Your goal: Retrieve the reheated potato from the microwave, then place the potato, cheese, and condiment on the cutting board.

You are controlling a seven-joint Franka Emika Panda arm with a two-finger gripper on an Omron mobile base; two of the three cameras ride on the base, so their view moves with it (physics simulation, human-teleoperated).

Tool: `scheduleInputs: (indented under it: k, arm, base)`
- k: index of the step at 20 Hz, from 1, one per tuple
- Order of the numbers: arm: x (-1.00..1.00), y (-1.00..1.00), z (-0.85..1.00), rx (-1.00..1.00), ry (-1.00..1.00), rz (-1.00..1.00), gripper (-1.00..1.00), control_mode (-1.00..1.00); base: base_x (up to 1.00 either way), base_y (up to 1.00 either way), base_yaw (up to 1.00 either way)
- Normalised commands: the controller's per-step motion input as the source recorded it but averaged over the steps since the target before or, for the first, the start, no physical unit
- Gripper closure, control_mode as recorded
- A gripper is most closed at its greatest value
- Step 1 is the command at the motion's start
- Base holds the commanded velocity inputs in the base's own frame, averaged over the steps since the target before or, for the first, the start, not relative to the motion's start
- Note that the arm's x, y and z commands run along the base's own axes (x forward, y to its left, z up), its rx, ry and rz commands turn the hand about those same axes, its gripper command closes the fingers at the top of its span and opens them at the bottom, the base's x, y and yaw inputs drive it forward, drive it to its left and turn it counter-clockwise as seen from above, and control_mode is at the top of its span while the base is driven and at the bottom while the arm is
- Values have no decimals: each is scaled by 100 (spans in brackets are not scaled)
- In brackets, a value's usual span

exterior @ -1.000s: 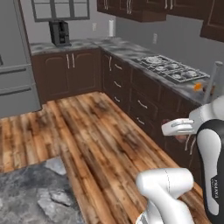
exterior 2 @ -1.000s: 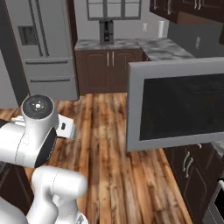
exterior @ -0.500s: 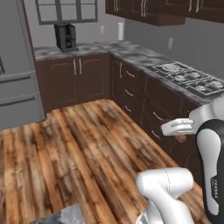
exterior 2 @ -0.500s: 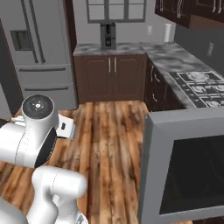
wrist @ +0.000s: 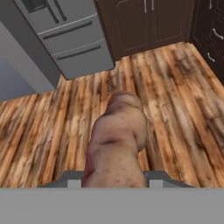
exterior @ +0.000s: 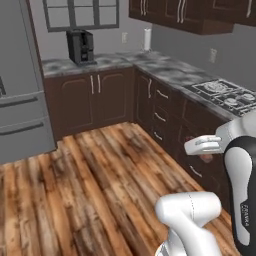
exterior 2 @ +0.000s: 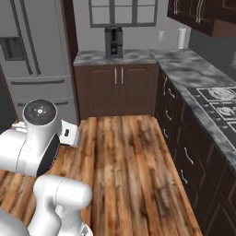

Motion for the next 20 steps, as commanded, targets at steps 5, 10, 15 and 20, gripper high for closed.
scheduleInputs:
  k: [5, 10, 15, 20]
  arm:
    - [0, 0, 0, 0, 0, 0, 100, 100]
    - [0, 0, 0, 0, 0, 0, 100, 100]
    - [0, 0, 0, 0, 0, 0, 100, 100]
    - [0, 0, 0, 0, 0, 0, 100, 100]
  base:
    - [72, 0, -20]
    - [50, 0, -49]
    - [47, 0, -53]
    - [53, 0, -50]
